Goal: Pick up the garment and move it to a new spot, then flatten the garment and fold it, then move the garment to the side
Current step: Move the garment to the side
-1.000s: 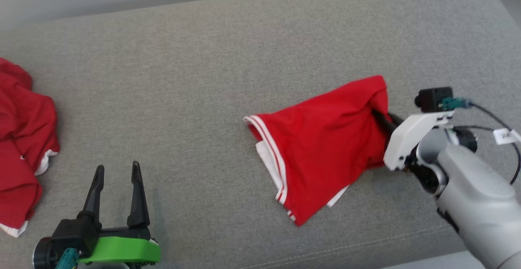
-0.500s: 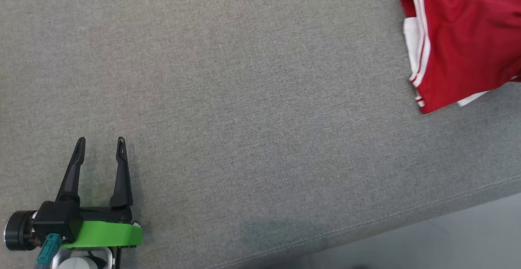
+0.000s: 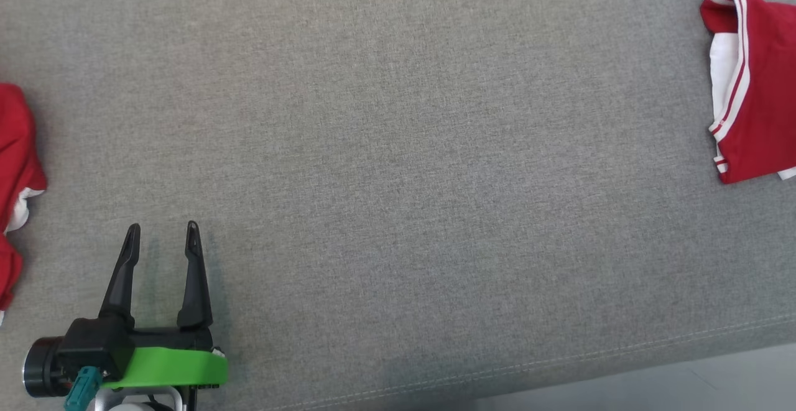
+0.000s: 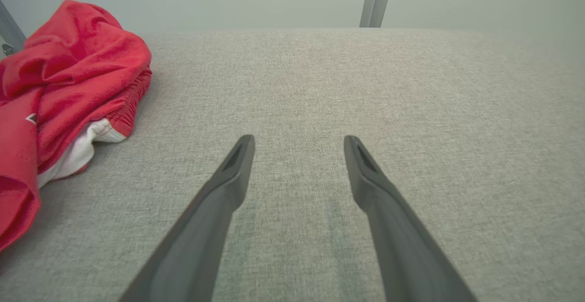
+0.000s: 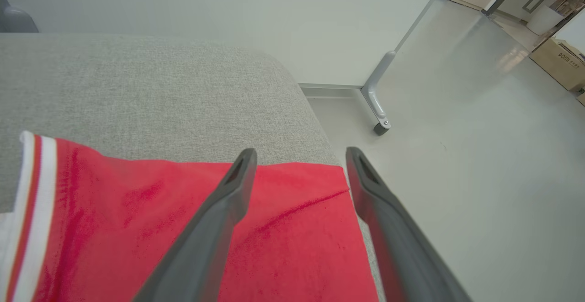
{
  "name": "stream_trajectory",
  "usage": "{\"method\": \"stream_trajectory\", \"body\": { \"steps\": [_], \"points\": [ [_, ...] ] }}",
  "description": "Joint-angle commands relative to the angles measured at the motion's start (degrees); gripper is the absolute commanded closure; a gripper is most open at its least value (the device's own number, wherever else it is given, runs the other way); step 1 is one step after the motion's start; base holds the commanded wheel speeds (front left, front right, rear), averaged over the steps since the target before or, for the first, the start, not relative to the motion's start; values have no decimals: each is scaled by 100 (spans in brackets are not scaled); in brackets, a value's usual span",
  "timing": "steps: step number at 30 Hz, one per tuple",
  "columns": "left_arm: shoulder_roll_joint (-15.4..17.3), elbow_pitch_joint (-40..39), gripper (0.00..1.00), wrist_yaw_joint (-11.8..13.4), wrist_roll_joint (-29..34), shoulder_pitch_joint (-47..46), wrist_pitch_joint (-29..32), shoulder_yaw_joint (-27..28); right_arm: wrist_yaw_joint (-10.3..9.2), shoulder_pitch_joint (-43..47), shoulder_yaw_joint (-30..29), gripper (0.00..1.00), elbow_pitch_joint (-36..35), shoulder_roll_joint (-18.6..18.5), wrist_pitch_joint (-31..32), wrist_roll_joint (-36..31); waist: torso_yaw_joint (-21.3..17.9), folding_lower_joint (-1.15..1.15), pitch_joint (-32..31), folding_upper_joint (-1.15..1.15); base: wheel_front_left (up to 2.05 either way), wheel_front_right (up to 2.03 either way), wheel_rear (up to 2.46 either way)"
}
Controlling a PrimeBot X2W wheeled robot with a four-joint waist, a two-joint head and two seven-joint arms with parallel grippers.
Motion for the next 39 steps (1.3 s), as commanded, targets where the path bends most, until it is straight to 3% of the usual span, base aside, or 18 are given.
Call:
{"method": "stream_trajectory", "body": {
  "steps": [1, 8, 16, 22, 29, 39],
  "points": [
    [-18, 31, 0, -1, -57, 58, 1, 13, -10, -31, -71, 0, -161, 81, -47, -129, 83, -1, -315, 62, 0, 0, 0],
    [-58, 192, 0, 58, -207, 207, 1, 31, -10, 1008, -683, 0, -2004, 419, -42, -797, 164, -1, -1028, 62, 0, 0, 0],
    [-56, 418, 0, 242, -508, 408, 1, 35, -10, 2907, -1302, 0, -4037, 1262, -43, -1509, 278, -1, -1718, 62, 0, 0, 0],
    [-57, 660, 0, 201, -533, 553, 1, 110, -10, 4091, -1565, 0, -5046, 1926, -43, -1877, 353, -1, -2168, 62, 0, 0, 0],
    [-58, 971, 0, 161, -554, 691, 1, 123, -10, 5104, -1767, 0, -5717, 2797, -43, -2157, 394, -1, -2543, 62, 0, 0, 0],
    [-58, 1227, 0, 112, -560, 554, 1, 19, -10, 5769, -1926, 0, -5697, 3188, -44, -2566, 501, -1, -2649, 62, 0, 0, 0]
  ]
}}
